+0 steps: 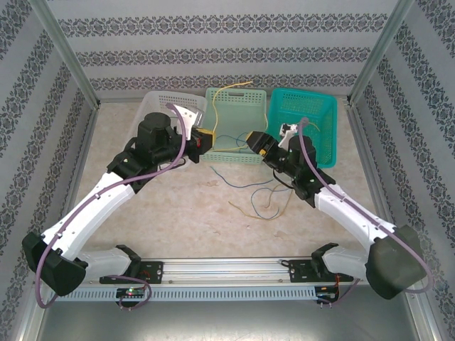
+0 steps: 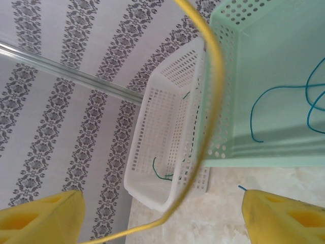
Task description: Untangle the cables
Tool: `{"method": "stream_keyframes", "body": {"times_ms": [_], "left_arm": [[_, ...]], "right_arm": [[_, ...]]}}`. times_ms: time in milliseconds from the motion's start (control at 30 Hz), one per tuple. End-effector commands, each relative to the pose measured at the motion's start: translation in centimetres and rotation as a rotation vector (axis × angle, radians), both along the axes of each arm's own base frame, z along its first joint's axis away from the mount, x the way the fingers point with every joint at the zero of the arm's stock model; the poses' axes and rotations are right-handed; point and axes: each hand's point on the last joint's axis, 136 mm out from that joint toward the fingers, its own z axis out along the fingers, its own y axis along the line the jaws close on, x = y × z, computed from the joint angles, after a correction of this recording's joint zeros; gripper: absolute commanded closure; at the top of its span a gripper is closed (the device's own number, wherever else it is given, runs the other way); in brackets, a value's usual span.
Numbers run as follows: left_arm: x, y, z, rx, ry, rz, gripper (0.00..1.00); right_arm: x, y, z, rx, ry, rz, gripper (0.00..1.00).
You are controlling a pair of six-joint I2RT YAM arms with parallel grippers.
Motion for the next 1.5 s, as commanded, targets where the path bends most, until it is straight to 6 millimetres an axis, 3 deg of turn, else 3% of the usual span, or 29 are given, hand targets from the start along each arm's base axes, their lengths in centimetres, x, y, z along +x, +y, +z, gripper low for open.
{"method": "stream_keyframes", "body": {"times_ms": [0, 100, 167, 267, 333, 400, 533, 700, 733, 800, 867, 1033, 1333, 1467], "left_arm": [[-0.6, -1.3, 1.5, -0.049, -0.058, -0.052, 0.98], [-0.6, -1.4, 2.1, -0.098, -0.078, -0.041, 0.98], [-0.3, -0.7, 2.3, -0.126, -0.098, 0.011, 0.98], [-0.3, 0.9, 3.7, -0.196, -0.177, 0.093, 0.98], [-0.2, 2.1, 4.9, -0.248, -0.235, 0.157, 0.98], [-0.1, 3.3, 6.1, -0.296, -0.287, 0.216, 0.98], [-0.2, 4.0, 8.1, -0.366, -0.352, 0.244, 0.97], [0.3, 3.6, 8.1, -0.388, -0.354, 0.244, 0.98], [0.4, 3.6, 8.0, -0.383, -0.354, 0.246, 0.98], [0.3, 3.6, 7.9, -0.362, -0.355, 0.243, 0.98], [0.0, 3.3, 7.6, -0.314, -0.347, 0.221, 0.98], [-0.6, 2.8, 6.0, -0.177, -0.311, 0.169, 0.97], [-0.5, 0.4, 2.2, -0.012, -0.186, 0.032, 0.97], [0.0, -0.7, 1.7, -0.015, -0.16, -0.008, 0.97]], "right_arm": [[0.9, 1.1, 2.3, 0.077, -0.031, 0.027, 0.22], [1.5, 1.3, 1.6, 0.096, -0.019, 0.015, 0.4], [1.8, 1.0, 1.3, 0.12, -0.016, -0.015, 0.63], [2.1, 0.6, 0.2, 0.159, 0.016, -0.059, 0.88], [2.2, 0.6, -1.5, 0.19, 0.081, -0.08, 0.97], [2.0, 1.0, -3.8, 0.225, 0.157, -0.088, 0.99], [1.0, 4.6, -7.7, 0.323, 0.322, -0.037, 0.98], [-0.7, 11.4, -10.2, 0.403, 0.459, 0.098, 0.89], [-0.8, 12.3, -10.4, 0.429, 0.463, 0.111, 0.84], [-0.7, 12.9, -10.5, 0.474, 0.454, 0.108, 0.57], [-0.5, 12.5, -10.3, 0.477, 0.421, 0.092, 0.43], [-0.9, 10.0, -7.8, 0.368, 0.294, 0.064, 0.28], [-3.6, 3.0, 1.9, -0.025, -0.04, 0.016, 0.26], [-4.3, -1.5, 3.6, -0.099, -0.083, -0.096, 0.25]]}}
